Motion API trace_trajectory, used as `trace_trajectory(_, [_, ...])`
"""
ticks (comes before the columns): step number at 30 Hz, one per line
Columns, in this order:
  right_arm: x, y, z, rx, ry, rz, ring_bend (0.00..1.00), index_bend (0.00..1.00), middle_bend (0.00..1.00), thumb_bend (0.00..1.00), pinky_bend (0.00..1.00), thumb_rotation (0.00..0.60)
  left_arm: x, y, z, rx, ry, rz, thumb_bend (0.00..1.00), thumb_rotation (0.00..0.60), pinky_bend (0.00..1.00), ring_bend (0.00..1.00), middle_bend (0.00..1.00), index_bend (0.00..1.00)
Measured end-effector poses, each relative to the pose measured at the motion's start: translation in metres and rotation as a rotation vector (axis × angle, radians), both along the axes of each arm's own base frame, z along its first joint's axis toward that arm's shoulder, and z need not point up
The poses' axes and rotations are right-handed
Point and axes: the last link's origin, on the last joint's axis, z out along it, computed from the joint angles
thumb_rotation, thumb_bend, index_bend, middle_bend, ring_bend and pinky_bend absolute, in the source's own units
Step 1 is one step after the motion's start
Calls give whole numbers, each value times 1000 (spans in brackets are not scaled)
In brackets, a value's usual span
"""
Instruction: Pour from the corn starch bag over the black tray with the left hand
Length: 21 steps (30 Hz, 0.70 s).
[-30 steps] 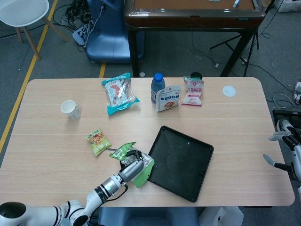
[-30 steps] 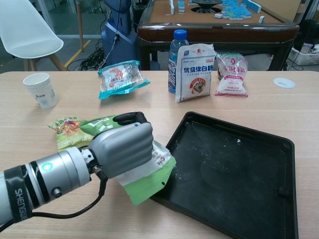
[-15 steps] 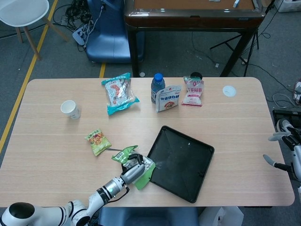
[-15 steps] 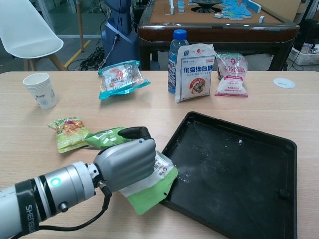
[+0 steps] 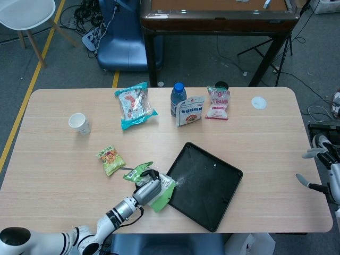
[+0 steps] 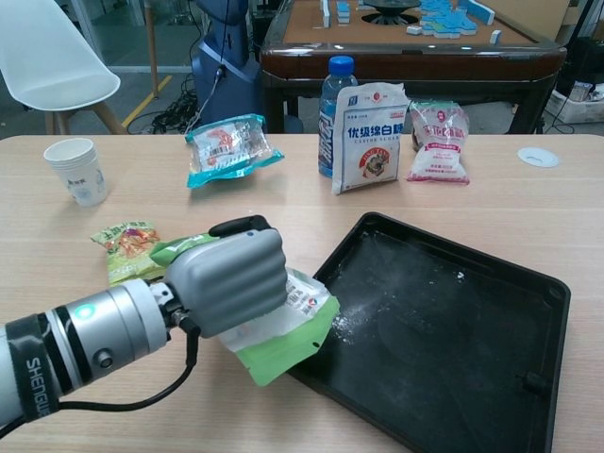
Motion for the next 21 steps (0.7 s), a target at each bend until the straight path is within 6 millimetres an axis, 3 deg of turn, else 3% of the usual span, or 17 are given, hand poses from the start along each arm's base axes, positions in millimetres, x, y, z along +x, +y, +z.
trace_trajectory(8, [-1, 1, 2, -6, 1, -10, 155, 407, 345, 96, 184, 600, 6, 9, 7, -61, -151, 109, 395, 600, 733, 634, 679, 482])
trace_trajectory(21, [2, -5, -1, 10, 2, -3, 155, 407, 345, 96, 184, 600, -2, 24, 21, -200, -452, 369, 395, 600, 733, 633, 673, 481])
